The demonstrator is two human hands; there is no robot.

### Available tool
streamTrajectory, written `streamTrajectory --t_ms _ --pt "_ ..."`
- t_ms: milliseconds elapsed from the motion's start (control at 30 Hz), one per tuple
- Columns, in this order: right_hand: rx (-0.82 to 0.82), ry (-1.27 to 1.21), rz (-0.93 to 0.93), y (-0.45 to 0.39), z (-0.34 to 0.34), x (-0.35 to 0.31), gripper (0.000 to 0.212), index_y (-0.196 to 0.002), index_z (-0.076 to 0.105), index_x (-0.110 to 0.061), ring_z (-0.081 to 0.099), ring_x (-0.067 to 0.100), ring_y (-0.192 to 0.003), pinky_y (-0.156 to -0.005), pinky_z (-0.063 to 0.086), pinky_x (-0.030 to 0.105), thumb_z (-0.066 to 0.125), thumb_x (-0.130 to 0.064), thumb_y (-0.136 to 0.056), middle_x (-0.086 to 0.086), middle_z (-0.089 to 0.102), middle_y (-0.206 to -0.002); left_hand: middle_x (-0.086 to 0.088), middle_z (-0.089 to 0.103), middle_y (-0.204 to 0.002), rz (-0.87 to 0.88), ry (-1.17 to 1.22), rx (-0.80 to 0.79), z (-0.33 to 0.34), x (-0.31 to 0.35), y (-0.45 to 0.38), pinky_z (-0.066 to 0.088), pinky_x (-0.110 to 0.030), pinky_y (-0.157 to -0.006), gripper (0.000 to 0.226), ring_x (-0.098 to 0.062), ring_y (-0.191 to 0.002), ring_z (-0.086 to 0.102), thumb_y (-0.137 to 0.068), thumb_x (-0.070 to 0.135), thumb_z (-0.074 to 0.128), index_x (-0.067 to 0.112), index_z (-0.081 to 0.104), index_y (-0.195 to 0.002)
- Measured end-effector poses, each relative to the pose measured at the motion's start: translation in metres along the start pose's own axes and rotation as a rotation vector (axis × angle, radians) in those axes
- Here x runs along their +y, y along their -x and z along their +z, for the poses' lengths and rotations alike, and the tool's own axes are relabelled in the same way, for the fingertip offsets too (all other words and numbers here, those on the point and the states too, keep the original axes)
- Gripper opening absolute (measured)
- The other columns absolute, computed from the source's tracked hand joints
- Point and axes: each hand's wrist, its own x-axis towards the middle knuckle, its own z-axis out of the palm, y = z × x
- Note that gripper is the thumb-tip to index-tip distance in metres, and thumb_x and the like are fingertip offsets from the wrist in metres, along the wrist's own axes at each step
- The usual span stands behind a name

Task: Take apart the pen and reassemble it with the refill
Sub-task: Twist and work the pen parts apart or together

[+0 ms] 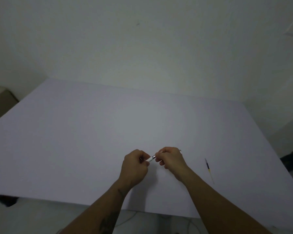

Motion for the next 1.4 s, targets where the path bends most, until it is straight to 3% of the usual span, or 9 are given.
streamTrajectory --t_ms 167,367,567,667,733,933,1033,1267,1400 --pt "-0.048 0.162 0.000 -0.003 -0.006 0.001 0.026 -0.086 0.073 -0.004 0.058 0.018 -0.067 -0.061 0.046 0.029 0.068 -0.030 -0.085 0.009 0.068 -0.076 0.003 0.067 -0.081 0.004 -0.007 -0.034 0.002 -0.005 0.001 0.058 -0.037 -0.073 0.014 -0.014 -0.075 0.062 -0.078 0.004 0.070 0.018 0.071 -0.081" --pt "-0.057 0.110 -0.100 0.003 -0.015 -0.001 0.009 -0.085 0.074 -0.015 0.059 0.014 -0.066 -0.059 0.047 0.024 0.071 -0.006 -0.082 0.008 0.068 -0.077 0.005 0.066 -0.079 0.005 -0.031 -0.049 -0.001 -0.005 -0.002 0.056 -0.033 -0.068 0.015 -0.012 -0.073 0.061 -0.078 0.005 0.069 0.019 0.070 -0.079" --pt "-0.044 0.263 -0.151 0.003 -0.010 -0.002 0.014 -0.079 0.072 -0.018 0.056 0.014 -0.065 -0.060 0.046 0.024 0.069 -0.028 -0.088 0.003 0.066 -0.072 0.004 0.066 -0.080 0.002 -0.022 -0.053 -0.004 -0.007 -0.004 0.058 -0.035 -0.071 0.015 -0.013 -0.074 0.062 -0.079 0.003 0.069 0.019 0.069 -0.079" --pt "-0.029 0.268 -0.184 0.004 -0.008 -0.003 0.010 -0.093 0.074 -0.017 0.061 0.013 -0.070 -0.060 0.047 0.020 0.073 -0.021 -0.085 0.002 0.068 -0.078 0.002 0.067 -0.081 0.012 -0.036 -0.059 -0.004 -0.008 -0.002 0.058 -0.036 -0.073 0.015 -0.015 -0.075 0.062 -0.079 0.003 0.069 0.017 0.069 -0.080" --pt "-0.016 0.329 -0.227 0.005 -0.005 -0.003 0.003 -0.086 0.074 -0.017 0.057 0.008 -0.064 -0.056 0.044 0.017 0.072 -0.015 -0.085 -0.003 0.065 -0.071 0.003 0.067 -0.082 0.019 -0.044 -0.064 -0.006 -0.010 -0.002 0.058 -0.038 -0.073 0.014 -0.015 -0.076 0.062 -0.079 0.003 0.068 0.017 0.069 -0.081" --pt "-0.064 0.473 -0.228 0.004 0.001 0.000 0.023 -0.084 0.072 -0.014 0.051 0.009 -0.057 -0.052 0.037 0.021 0.067 -0.035 -0.089 -0.004 0.058 -0.064 0.005 0.066 -0.080 0.024 -0.063 -0.057 -0.007 -0.021 0.000 0.058 -0.042 -0.074 0.015 -0.013 -0.075 0.063 -0.078 0.004 0.069 0.019 0.068 -0.080" --pt "-0.083 0.464 -0.260 0.004 0.001 0.001 0.002 -0.085 0.069 -0.020 0.056 0.009 -0.064 -0.054 0.041 0.018 0.070 -0.021 -0.085 -0.002 0.066 -0.077 0.005 0.065 -0.079 0.015 -0.067 -0.052 -0.005 -0.026 0.001 0.058 -0.043 -0.075 0.015 -0.014 -0.075 0.062 -0.080 0.004 0.068 0.018 0.068 -0.080" --pt "-0.118 0.517 -0.222 -0.001 0.006 0.003 0.021 -0.080 0.068 -0.015 0.050 0.015 -0.061 -0.055 0.039 0.024 0.060 -0.029 -0.094 0.003 0.060 -0.070 0.004 0.066 -0.081 0.020 -0.080 -0.059 -0.007 -0.027 -0.001 0.057 -0.043 -0.074 0.014 -0.017 -0.076 0.062 -0.081 0.003 0.066 0.017 0.068 -0.082" --pt "-0.127 0.455 -0.262 0.001 0.004 -0.001 0.012 -0.093 0.066 -0.017 0.058 0.011 -0.067 -0.057 0.042 0.018 0.072 -0.021 -0.083 -0.001 0.065 -0.080 0.003 0.065 -0.080 0.019 -0.086 -0.053 -0.007 -0.025 -0.004 0.058 -0.042 -0.074 0.014 -0.016 -0.075 0.062 -0.081 0.003 0.067 0.017 0.068 -0.081"
